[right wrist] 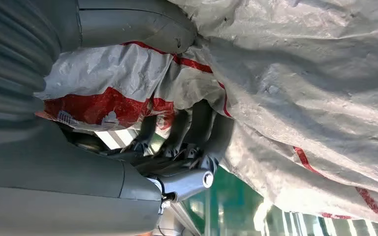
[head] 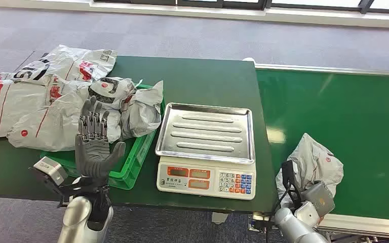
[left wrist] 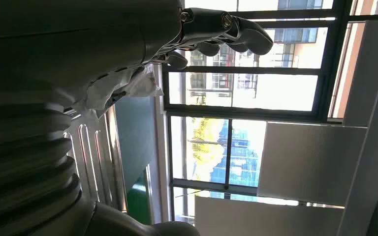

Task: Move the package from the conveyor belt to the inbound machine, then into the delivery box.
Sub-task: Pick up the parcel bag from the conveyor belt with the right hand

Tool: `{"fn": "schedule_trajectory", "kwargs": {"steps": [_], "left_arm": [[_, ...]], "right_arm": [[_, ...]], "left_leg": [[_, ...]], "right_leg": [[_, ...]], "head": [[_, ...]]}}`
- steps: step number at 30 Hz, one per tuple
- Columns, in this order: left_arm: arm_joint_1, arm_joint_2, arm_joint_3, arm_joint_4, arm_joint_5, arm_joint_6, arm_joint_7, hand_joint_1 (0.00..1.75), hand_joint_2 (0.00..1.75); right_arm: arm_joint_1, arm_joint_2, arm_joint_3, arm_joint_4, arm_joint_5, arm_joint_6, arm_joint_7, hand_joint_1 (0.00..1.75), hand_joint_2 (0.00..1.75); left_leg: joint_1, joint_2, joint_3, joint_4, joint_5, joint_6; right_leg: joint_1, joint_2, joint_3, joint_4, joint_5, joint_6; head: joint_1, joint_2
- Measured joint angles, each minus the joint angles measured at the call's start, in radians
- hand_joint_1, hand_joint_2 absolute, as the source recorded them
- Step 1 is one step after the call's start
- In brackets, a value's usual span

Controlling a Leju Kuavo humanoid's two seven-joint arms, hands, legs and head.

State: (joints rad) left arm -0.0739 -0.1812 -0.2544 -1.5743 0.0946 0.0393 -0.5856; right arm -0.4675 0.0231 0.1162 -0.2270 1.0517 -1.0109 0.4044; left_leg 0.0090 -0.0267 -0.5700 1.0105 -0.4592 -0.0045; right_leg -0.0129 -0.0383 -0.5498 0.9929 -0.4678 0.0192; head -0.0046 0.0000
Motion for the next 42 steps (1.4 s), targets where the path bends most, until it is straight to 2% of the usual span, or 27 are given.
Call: {"fn": "schedule_trajectory", "kwargs": {"steps": [8, 14, 19, 23, 25, 27, 29, 32, 37, 39, 42], "left_arm": [[0.005, 0.000, 0.000, 0.000, 0.002, 0.000, -0.003, 0.00, 1.75], [0.000, 0.000, 0.000, 0.001, 0.002, 0.000, 0.003, 0.00, 1.75], [-0.001, 0.000, 0.000, -0.001, -0.004, 0.000, 0.003, 0.00, 1.75], [0.007, 0.000, 0.001, -0.011, -0.015, 0.001, -0.001, 0.00, 1.75], [0.016, 0.000, 0.003, -0.020, -0.025, 0.003, -0.002, 0.00, 1.75], [0.034, 0.000, 0.011, -0.032, -0.039, 0.007, -0.003, 0.00, 1.75], [0.052, -0.001, 0.022, -0.047, -0.052, 0.010, -0.004, 0.00, 1.75], [0.075, -0.004, 0.039, -0.067, -0.067, 0.010, -0.006, 0.00, 1.75], [0.115, -0.011, 0.060, -0.101, -0.083, 0.010, -0.022, 0.00, 1.75], [0.128, -0.012, 0.065, -0.109, -0.088, 0.010, -0.032, 0.00, 1.75], [0.137, -0.013, 0.068, -0.115, -0.094, 0.010, -0.044, 0.00, 1.75]], "right_arm": [[0.000, -0.002, -0.010, 0.000, -0.018, 0.000, -0.029, 1.75, 1.75], [-0.006, -0.002, -0.065, 0.000, -0.101, 0.000, -0.080, 1.75, 1.75], [-0.026, -0.010, -0.177, -0.001, -0.237, 0.002, -0.223, 1.75, 1.75], [-0.042, -0.016, -0.255, -0.007, -0.292, 0.025, -0.344, 1.75, 1.75], [-0.043, -0.017, -0.281, -0.023, -0.325, 0.053, -0.447, 1.75, 1.75], [-0.039, -0.017, -0.295, -0.069, -0.366, 0.104, -0.561, 1.75, 1.75], [-0.035, -0.018, -0.298, -0.159, -0.416, 0.198, -0.603, 1.75, 1.75], [-0.015, -0.027, -0.290, -0.346, -0.511, 0.389, -0.619, 1.75, 1.75], [0.052, -0.073, -0.273, -0.756, -0.628, 0.737, -0.625, 1.75, 1.75], [0.066, -0.098, -0.274, -0.889, -0.648, 0.826, -0.629, 1.75, 1.75], [0.057, -0.126, -0.274, -1.009, -0.659, 0.879, -0.642, 1.75, 1.75]], "left_leg": [[0.000, 0.000, 0.000, 0.000, 0.000, 0.000], [0.000, 0.000, 0.001, 0.000, 0.000, 0.001], [-0.001, 0.000, 0.000, 0.000, 0.000, 0.002], [-0.002, 0.001, -0.002, 0.000, 0.001, 0.003], [-0.003, 0.001, -0.004, 0.000, 0.002, 0.004], [-0.004, 0.004, -0.008, 0.000, 0.003, 0.003], [-0.004, 0.008, -0.013, 0.000, 0.005, 0.003], [-0.005, 0.010, -0.016, 0.000, 0.007, 0.003], [-0.005, 0.011, -0.018, 0.000, 0.007, 0.002], [-0.005, 0.013, -0.019, 0.000, 0.007, 0.002], [-0.005, 0.018, -0.019, 0.000, 0.006, 0.002]], "right_leg": [[0.000, 0.000, 0.001, -0.001, 0.000, 0.001], [0.000, 0.000, 0.002, -0.002, 0.000, 0.001], [-0.002, 0.000, 0.002, -0.002, 0.002, 0.002], [-0.002, 0.000, 0.001, -0.002, 0.004, 0.004], [-0.003, 0.001, -0.001, -0.002, 0.005, 0.004], [-0.003, 0.003, -0.006, 0.000, 0.008, 0.005], [-0.004, 0.007, -0.013, 0.001, 0.011, 0.004], [-0.004, 0.010, -0.019, 0.002, 0.012, 0.004], [-0.004, 0.011, -0.023, 0.003, 0.012, 0.004], [-0.004, 0.013, -0.024, 0.003, 0.012, 0.004], [-0.004, 0.018, -0.026, 0.004, 0.012, 0.004]], "head": [[0.000, 0.000], [0.000, 0.000], [0.000, 0.000], [0.000, 0.000], [0.000, 0.000], [0.000, 0.000], [0.000, 0.000], [0.000, 0.000], [0.000, 0.000], [0.000, 0.000], [0.000, 0.000]]}}
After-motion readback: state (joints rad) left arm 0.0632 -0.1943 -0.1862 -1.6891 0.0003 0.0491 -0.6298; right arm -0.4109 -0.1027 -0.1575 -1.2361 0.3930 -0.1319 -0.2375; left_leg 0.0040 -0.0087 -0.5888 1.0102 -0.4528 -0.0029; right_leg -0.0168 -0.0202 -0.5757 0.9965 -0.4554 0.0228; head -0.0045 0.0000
